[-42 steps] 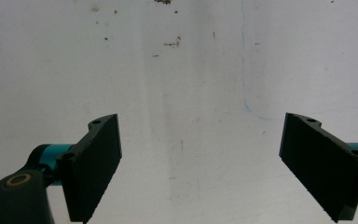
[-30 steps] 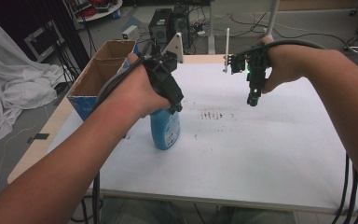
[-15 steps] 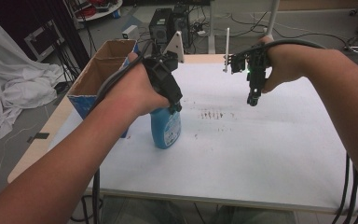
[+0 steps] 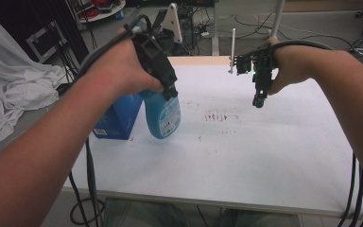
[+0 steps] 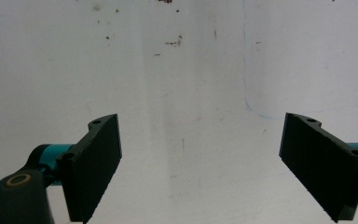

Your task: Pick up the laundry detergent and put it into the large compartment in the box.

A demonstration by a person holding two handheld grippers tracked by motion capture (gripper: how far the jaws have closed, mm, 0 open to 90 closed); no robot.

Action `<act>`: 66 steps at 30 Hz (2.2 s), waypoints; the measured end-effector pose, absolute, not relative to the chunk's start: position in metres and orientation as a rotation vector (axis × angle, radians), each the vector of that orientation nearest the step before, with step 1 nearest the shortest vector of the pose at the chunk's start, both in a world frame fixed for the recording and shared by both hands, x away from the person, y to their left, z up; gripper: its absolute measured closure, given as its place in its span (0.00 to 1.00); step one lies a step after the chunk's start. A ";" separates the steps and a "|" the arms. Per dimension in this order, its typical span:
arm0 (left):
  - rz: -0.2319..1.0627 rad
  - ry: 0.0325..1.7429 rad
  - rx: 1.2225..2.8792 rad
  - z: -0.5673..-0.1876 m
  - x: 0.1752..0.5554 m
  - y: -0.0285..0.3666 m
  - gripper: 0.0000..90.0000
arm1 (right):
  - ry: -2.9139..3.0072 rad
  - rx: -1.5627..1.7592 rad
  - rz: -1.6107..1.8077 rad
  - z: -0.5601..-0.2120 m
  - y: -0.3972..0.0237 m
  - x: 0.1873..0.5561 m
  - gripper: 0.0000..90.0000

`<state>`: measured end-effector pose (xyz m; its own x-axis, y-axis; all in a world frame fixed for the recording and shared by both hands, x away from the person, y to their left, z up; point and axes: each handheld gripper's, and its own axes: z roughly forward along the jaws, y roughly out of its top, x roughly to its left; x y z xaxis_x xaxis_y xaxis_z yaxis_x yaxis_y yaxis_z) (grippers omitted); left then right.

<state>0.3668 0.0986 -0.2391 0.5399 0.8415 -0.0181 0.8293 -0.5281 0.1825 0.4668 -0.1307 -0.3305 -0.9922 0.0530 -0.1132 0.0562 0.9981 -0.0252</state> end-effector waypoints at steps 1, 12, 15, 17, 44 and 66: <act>0.105 1.430 2.604 -0.234 0.367 0.100 0.45 | 3.029 0.086 -0.048 -0.330 -0.131 0.466 0.13; 0.068 1.422 2.615 -0.172 0.371 0.129 0.45 | 3.027 0.091 -0.054 -0.329 -0.132 0.464 0.13; 0.038 1.415 2.614 -0.158 0.373 0.139 0.45 | 3.029 0.095 -0.061 -0.330 -0.131 0.463 0.13; 0.036 1.410 2.626 -0.149 0.375 0.144 0.45 | 3.031 0.092 -0.062 -0.329 -0.131 0.463 0.13; -0.006 1.598 2.526 -0.103 0.415 0.216 0.45 | 3.023 0.086 -0.058 -0.329 -0.129 0.462 0.13; 0.023 1.653 2.530 -0.145 0.431 0.242 0.45 | 3.020 0.092 -0.073 -0.330 -0.131 0.462 0.13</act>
